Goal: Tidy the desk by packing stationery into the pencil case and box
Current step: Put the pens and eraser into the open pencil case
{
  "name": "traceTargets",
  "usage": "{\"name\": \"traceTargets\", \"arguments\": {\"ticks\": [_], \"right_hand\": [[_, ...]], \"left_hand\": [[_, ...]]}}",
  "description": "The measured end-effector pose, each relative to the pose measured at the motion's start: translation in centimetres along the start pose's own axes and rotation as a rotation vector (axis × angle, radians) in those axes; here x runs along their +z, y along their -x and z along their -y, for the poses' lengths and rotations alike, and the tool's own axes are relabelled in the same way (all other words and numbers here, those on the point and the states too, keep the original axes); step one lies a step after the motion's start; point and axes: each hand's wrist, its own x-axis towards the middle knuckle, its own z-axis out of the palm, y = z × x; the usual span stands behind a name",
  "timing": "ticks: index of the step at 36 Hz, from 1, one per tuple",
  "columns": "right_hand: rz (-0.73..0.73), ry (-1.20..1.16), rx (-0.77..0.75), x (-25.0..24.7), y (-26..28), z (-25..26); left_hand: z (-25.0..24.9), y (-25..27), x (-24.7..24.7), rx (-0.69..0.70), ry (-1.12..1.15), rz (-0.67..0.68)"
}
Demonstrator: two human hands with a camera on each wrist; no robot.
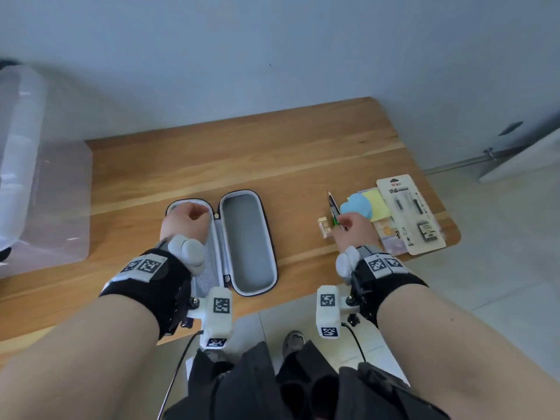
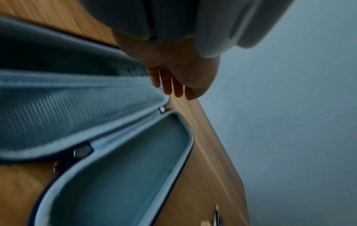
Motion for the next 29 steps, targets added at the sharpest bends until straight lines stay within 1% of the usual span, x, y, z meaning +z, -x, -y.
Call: {"name": "traceTargets", "arguments": {"ticks": [2,5,8,11,14,16,21,26,29], "right_hand": [[-0.028,0.082,-0.018,-0.6,-0.1,0.0],[0.046,0.175,-0.051,-0.8,-0.2,1.4],[0.096,0.240,-0.110,-0.3,-0.3,3.9],[0.102,0.338,-0.157,0.7,-0.3,6.4],[0.112,0.438,-0.156,0.9,-0.4,8.7],[0.119,0.456,-0.161,1.3,-0.7,10.3],[0.177,0.468,-0.187,2.8,-0.8,14.2],[0.187,0.543,-0.216,4.7,-0.3,17.3],[0.193,0.582,-0.244,5.8,0.1,18.5]], "left_hand": [[-0.2,0.0,0.3,0.014,-0.002,0.045],[-0.9,0.2,0.2,0.040,-0.022,0.068],[-1.9,-0.1,-0.7,0.079,-0.068,0.072],[-2.3,-0.6,-1.8,0.110,-0.104,0.076],[-3.0,-0.9,-2.3,0.126,-0.123,0.105],[-3.0,-1.1,-2.8,0.166,-0.127,0.132],[-2.7,-1.3,-3.9,0.228,-0.161,0.148],[-2.4,-1.8,-5.0,0.299,-0.306,0.240],[-2.2,-2.1,-5.1,0.397,-0.419,0.281]]}}
